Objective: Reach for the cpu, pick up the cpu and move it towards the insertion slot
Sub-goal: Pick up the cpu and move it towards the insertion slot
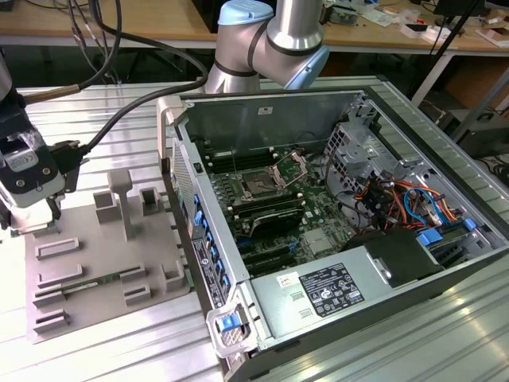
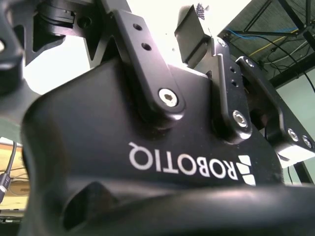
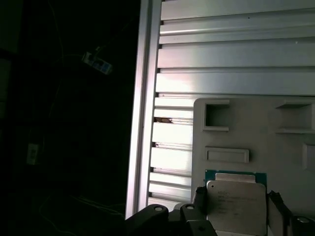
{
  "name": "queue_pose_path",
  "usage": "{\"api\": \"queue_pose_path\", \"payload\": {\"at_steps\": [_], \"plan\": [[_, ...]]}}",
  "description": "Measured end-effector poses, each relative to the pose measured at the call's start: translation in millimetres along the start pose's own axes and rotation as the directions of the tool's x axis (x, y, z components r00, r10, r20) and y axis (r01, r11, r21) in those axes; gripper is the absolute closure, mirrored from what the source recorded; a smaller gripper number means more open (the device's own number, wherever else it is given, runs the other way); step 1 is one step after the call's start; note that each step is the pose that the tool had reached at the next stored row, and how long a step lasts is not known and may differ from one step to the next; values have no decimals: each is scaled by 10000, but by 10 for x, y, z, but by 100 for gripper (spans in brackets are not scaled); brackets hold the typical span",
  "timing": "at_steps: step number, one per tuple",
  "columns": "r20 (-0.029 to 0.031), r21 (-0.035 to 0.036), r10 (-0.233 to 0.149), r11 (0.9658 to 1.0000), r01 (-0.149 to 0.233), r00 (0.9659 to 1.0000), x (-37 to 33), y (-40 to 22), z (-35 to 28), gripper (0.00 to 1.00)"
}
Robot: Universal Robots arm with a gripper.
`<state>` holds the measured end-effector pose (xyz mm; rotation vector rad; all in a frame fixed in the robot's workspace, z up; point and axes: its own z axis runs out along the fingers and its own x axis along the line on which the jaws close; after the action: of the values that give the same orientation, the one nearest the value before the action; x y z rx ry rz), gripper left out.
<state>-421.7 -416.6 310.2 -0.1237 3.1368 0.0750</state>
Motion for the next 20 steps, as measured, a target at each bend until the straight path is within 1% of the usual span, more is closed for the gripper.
{"api": "queue_pose_path", "payload": {"at_steps": [9,15,20], "plan": [[-1,0,0,10000,0,10000,0,4,-77,45],[0,0,0,10000,0,10000,0,5,-112,45],[1,0,0,10000,0,10000,-1,7,-156,45]]}}
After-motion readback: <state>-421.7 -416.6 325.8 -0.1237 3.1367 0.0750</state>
